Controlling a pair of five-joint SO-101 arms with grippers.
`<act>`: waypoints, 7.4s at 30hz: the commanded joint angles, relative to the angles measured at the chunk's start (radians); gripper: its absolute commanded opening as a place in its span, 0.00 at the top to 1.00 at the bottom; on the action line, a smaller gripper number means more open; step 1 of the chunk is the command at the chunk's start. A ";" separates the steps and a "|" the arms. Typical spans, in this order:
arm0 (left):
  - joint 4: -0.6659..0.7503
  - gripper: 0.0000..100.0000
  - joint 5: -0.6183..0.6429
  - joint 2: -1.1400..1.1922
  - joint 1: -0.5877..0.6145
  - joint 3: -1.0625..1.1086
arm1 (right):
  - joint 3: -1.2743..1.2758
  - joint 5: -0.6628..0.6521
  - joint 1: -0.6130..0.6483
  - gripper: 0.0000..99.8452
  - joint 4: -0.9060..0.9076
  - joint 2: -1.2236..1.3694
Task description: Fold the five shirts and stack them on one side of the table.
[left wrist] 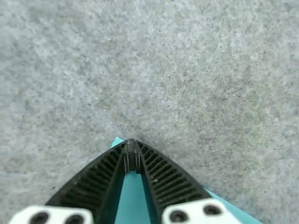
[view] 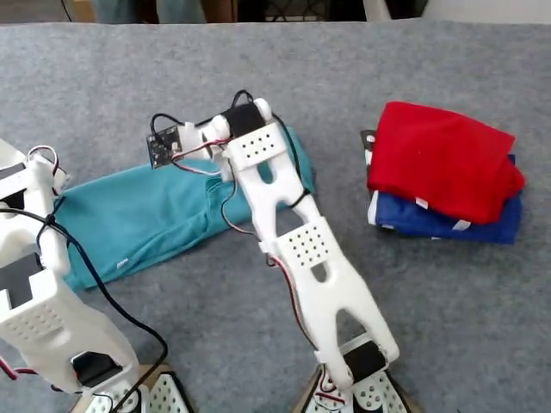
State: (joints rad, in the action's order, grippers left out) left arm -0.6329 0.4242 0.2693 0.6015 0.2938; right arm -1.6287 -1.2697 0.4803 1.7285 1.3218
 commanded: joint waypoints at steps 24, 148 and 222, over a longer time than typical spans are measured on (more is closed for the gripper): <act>0.017 0.97 -0.008 -0.061 -0.005 -0.007 | 0.041 0.770 -0.137 0.98 0.040 -0.430; -1.125 0.96 -0.160 0.301 -0.067 -1.601 | 1.526 1.076 -0.218 0.98 -0.212 -1.379; -0.913 0.97 -0.183 0.715 0.203 -1.274 | 0.476 1.043 0.038 0.99 0.040 -0.338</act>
State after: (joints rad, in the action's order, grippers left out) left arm -1.5489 0.2371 0.9950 0.8117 -0.9444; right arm -1.1914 -0.2186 0.5570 1.7530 1.0886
